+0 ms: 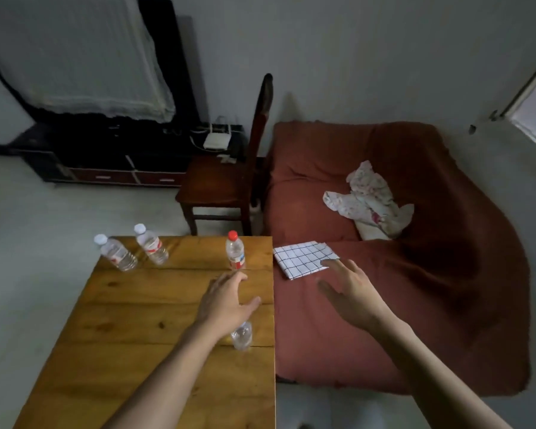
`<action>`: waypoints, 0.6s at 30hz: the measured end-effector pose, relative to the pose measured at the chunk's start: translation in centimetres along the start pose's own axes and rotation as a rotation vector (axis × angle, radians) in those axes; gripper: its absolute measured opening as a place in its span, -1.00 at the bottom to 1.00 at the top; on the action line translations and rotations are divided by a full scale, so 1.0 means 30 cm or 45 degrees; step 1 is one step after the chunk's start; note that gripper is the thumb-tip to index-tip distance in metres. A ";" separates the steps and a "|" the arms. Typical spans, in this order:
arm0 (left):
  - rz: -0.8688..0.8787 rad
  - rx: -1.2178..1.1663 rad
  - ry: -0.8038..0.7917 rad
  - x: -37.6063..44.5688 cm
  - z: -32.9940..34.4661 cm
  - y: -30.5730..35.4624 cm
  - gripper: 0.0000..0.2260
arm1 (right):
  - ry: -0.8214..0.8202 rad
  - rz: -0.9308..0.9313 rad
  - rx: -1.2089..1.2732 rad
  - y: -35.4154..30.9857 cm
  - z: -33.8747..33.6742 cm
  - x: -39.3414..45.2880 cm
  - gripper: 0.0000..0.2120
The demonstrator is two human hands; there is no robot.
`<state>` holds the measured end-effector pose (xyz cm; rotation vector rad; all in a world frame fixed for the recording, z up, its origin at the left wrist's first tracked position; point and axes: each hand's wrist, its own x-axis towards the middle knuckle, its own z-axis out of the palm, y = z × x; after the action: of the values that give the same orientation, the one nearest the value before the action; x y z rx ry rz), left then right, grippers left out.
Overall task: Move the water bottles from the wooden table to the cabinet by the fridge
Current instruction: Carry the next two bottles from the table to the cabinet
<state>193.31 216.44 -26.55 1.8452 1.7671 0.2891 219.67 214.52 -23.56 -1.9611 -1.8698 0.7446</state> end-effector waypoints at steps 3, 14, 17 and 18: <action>-0.123 -0.009 0.011 -0.017 0.001 -0.032 -0.45 | -0.052 -0.091 0.037 -0.053 -0.013 0.048 -0.36; -0.262 -0.233 0.010 -0.026 0.092 -0.245 -0.39 | -0.171 -0.254 -0.029 -0.167 0.092 0.148 -0.56; -0.325 -0.325 -0.016 -0.052 0.139 -0.263 -0.29 | -0.207 -0.290 -0.058 -0.169 0.127 0.187 -0.65; -0.329 -0.355 -0.012 -0.060 0.156 -0.265 -0.22 | -0.246 -0.298 -0.064 -0.167 0.140 0.205 -0.64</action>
<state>188.80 213.32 -34.19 1.4063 1.8307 0.4016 213.17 220.55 -24.98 -1.7092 -2.2039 0.8475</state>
